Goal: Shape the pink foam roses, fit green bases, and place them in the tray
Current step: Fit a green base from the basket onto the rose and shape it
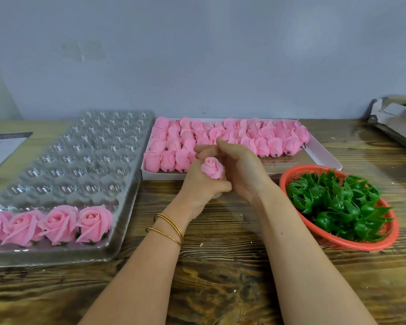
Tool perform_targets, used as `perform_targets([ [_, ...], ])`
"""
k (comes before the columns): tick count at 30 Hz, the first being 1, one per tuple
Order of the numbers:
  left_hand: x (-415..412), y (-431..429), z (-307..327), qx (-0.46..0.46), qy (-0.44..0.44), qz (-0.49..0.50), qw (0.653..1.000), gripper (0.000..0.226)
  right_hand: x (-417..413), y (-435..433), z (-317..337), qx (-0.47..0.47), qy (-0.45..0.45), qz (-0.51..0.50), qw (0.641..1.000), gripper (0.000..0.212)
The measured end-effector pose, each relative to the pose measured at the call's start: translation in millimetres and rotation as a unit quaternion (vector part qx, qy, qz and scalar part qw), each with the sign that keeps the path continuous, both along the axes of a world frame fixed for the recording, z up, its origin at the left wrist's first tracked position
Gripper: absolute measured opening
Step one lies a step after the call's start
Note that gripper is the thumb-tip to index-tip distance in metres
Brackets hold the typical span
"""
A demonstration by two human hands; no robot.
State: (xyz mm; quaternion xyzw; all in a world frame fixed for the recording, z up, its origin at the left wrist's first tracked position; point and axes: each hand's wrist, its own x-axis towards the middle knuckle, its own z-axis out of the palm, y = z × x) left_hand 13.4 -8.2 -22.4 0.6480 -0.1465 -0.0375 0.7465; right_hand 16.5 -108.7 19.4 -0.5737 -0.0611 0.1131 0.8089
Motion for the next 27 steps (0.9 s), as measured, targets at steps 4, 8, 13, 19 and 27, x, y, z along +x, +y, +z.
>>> perform_targets([
  [4, 0.8, -0.8, -1.9, -0.016, -0.004, 0.000, 1.000, 0.040, -2.3, 3.3, 1.1, -0.013, 0.024, 0.028, 0.999, 0.044],
  [8, 1.5, 2.2, -4.5, -0.015, -0.005, -0.006, 1.000, 0.041, -2.7, 4.8, 1.0, -0.032, 0.010, 0.028, 0.999, 0.044],
  [13, 1.1, 2.2, -4.0, -0.030, 0.011, -0.012, 0.999, 0.036, -1.8, 5.4, -1.6, -0.053, -0.002, 0.028, 0.998, 0.046],
  [19, 2.2, 5.9, -1.0, -0.068, 0.042, -0.020, 0.997, 0.049, -5.0, 8.6, -3.2, -0.065, 0.016, 0.059, 0.996, 0.047],
  [27, 3.1, 4.5, 1.8, -0.100, 0.062, 0.007, 0.993, 0.037, -7.3, 9.8, -4.4, -0.082, -0.016, 0.071, 0.994, 0.043],
])
